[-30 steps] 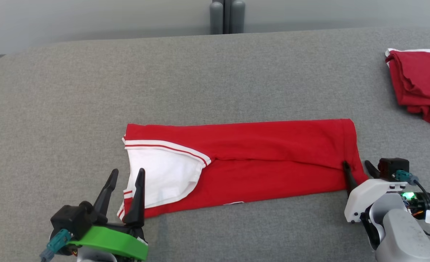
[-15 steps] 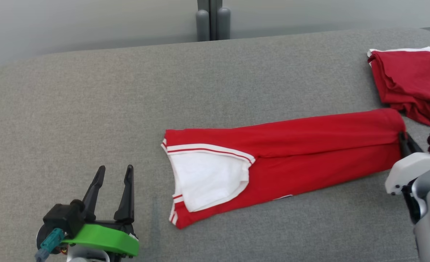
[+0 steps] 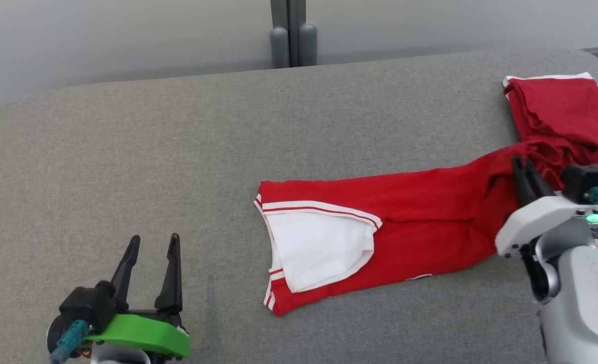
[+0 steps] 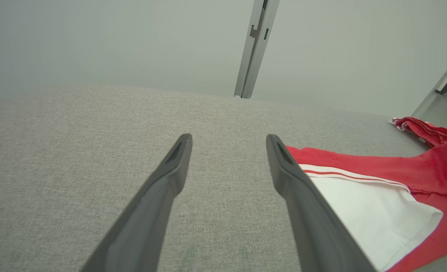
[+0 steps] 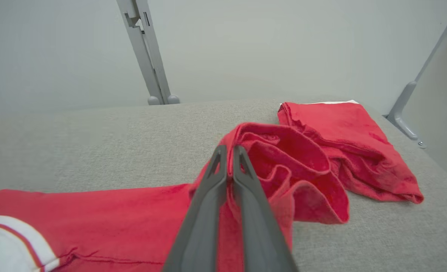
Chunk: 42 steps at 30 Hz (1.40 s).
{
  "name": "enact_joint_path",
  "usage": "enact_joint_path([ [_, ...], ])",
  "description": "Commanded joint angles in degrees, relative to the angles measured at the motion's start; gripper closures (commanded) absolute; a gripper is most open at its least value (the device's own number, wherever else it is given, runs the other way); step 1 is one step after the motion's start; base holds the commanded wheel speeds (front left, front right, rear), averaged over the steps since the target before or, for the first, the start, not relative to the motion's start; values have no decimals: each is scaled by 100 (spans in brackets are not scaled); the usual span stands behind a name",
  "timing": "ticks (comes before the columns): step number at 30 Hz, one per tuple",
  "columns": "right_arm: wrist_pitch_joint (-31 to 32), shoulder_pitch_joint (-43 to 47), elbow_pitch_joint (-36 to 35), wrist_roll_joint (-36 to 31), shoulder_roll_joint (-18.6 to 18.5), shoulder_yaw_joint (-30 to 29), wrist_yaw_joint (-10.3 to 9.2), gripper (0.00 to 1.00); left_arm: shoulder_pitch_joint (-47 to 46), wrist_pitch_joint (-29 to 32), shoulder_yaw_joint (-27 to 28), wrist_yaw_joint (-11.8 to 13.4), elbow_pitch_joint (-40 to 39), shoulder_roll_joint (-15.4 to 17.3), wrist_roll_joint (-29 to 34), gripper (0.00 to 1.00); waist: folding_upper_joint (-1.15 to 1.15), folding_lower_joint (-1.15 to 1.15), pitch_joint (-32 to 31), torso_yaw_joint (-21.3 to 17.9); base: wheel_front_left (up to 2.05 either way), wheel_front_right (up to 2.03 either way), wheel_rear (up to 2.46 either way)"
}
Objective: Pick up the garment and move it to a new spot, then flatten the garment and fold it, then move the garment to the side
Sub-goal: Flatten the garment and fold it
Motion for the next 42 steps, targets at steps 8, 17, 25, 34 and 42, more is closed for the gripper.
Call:
enact_joint_path([
  [8, 80, 191, -398, 1054, 219, 1772, -9, 100, 21, -19, 63, -132, 119, -151, 160, 0, 0, 0, -76, 249, 0, 0, 0],
  [17, 204, 25, -300, 1580, 212, 3249, -9, 100, 2, -19, 184, -207, 157, -309, 239, 0, 0, 0, -71, 419, 0, 0, 0],
  [25, 237, -201, -53, 1779, 215, 3878, -9, 100, 15, -18, 302, -269, 167, -407, 338, 0, 0, 0, -20, 456, 0, 0, 0],
  [34, -11, -385, 389, 2255, 217, 4508, -9, 95, -85, -19, 282, -340, 246, -490, 430, 0, 0, 0, 37, 502, 0, 0, 0],
  [42, -364, -551, 506, 2608, 217, 5120, -9, 0, -73, -18, 256, -390, 341, -523, 469, 0, 0, 0, -12, 484, 0, 0, 0],
])
